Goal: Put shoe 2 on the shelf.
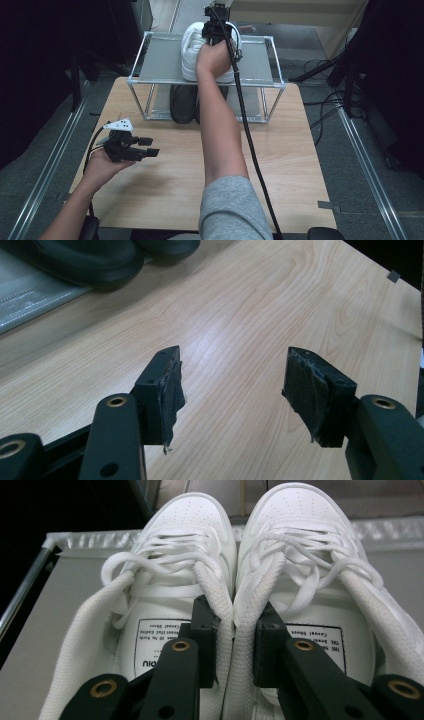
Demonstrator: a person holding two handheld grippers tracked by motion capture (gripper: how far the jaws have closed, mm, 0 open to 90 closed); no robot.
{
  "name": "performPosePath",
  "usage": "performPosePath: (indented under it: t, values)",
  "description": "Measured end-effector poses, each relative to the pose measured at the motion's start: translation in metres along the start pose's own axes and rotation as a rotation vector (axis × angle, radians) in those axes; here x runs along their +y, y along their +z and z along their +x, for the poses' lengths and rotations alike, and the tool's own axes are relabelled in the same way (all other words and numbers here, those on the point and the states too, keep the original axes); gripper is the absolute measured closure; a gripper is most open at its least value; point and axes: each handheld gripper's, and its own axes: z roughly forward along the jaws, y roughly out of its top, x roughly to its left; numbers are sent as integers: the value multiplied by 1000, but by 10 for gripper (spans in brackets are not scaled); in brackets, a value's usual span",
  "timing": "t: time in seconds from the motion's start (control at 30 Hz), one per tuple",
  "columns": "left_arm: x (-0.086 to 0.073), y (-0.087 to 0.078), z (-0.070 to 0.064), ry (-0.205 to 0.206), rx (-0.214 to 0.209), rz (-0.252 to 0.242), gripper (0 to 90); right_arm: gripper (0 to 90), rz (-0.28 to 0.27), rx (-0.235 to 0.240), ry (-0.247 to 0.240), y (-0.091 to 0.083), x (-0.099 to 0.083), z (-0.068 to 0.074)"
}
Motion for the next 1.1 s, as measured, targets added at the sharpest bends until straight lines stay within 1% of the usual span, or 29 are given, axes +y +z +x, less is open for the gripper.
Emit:
performPosePath:
  t: [0.07,0.13,0.23,0.3,0.4,0.47,0.53,0.63,0.77,0.87,0.97,1.03,1.1]
  values:
    - [0,1,0,2,2,1,406,770,-4,11,20,2,-3,1]
    - [1,1,-1,6,3,4,406,766,-5,0,-5,3,-4,4]
    - [1,1,-2,8,-2,10,406,750,-3,6,3,3,-5,4]
    - [1,2,-2,9,5,8,407,737,-6,7,11,3,-5,3]
    - [1,3,-2,7,-4,17,407,723,-10,-1,5,3,-6,4]
    - [1,4,-2,17,-7,21,406,712,-10,-2,6,3,-6,5]
    - [1,5,-3,16,-15,21,406,685,-2,8,16,4,-5,4]
    - [1,6,-4,21,-9,30,406,627,6,25,20,3,-4,2]
    - [1,6,-4,24,-13,35,406,557,-11,28,-19,1,-6,3]
    - [0,6,-5,35,-12,41,406,528,0,51,-8,-1,-5,1]
    - [0,7,-5,33,-9,39,406,506,0,67,-6,-4,-4,-2]
    - [0,7,-5,34,-15,44,406,498,-11,72,-23,-7,-3,-3]
    - [0,8,-5,35,-13,47,406,494,-2,81,-43,-10,-3,-4]
